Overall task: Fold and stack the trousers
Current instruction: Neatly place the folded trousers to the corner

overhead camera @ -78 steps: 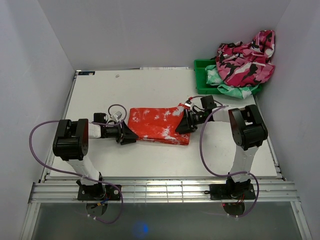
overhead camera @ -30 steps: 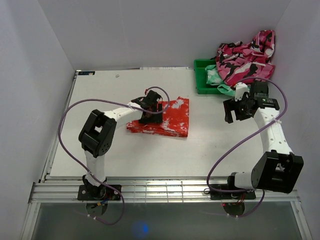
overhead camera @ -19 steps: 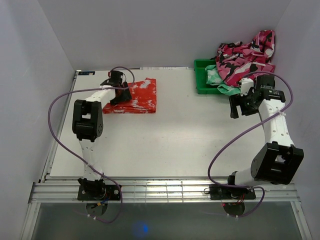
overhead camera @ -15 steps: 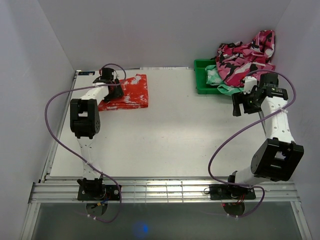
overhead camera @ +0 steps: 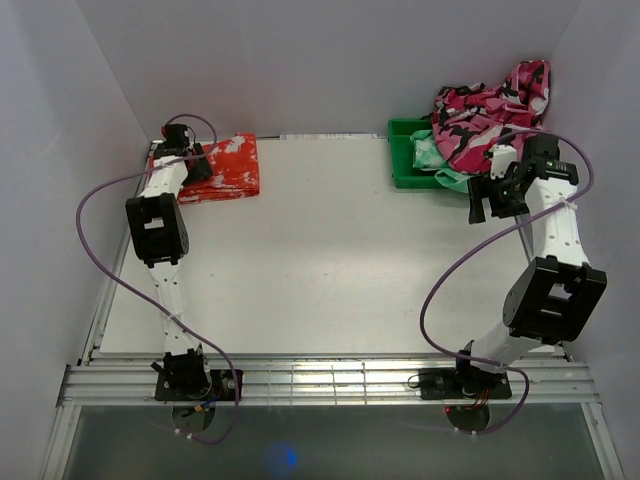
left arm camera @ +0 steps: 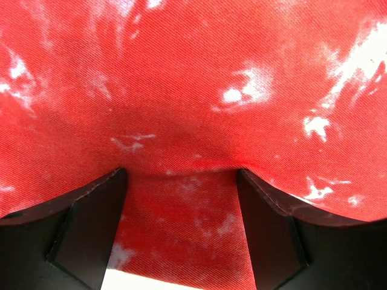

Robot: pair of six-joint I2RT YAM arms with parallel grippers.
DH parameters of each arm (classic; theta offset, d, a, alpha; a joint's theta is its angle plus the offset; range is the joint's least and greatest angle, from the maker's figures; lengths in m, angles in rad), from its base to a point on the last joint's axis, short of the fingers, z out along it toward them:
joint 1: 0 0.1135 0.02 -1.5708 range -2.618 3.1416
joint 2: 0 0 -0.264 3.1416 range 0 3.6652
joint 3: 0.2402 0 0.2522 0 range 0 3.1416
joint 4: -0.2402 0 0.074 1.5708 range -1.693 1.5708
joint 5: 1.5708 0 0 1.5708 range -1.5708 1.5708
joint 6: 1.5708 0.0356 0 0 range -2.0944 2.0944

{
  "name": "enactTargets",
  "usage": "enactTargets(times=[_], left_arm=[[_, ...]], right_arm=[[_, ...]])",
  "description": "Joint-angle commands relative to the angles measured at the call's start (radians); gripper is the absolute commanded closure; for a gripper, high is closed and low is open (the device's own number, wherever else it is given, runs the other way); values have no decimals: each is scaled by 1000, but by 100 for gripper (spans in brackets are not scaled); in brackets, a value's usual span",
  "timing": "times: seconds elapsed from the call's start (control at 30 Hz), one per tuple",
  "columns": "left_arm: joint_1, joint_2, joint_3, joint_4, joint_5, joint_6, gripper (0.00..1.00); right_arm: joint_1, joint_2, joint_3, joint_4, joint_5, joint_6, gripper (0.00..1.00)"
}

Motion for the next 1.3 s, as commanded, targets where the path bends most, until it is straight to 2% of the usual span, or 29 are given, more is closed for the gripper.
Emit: enactTargets(times=[0.0, 0.27, 0.47, 0.57, 0.7, 0.97, 1.07, 1.17, 1.27], left_arm=[[49, 134, 22, -84, -12, 53, 14], [88, 269, 231, -68, 9, 102, 13], [92, 255, 224, -12, 43, 153, 8], [89, 210, 202, 36, 86, 172, 2], [66, 110, 171, 120, 135, 215, 2], [51, -122, 230, 312, 144, 292, 2], [42, -223, 190, 379, 192, 301, 2], [26, -290, 147, 357, 253, 312, 2], [-17, -382, 89, 242, 316, 366, 2]], right_arm=[[-8, 28, 82, -28, 4, -9, 10], [-8, 101, 196, -78, 16, -10, 10], [-6, 123, 205, -73, 13, -1, 10], [-8, 126, 217, -72, 10, 0, 10], [-6, 132, 237, -68, 6, -4, 10], [-8, 143, 262, -67, 7, -9, 10], [-8, 141, 291, -75, 3, -13, 10], [-9, 126, 302, -82, -48, -10, 10], [-8, 83, 279, -69, -132, -6, 10]])
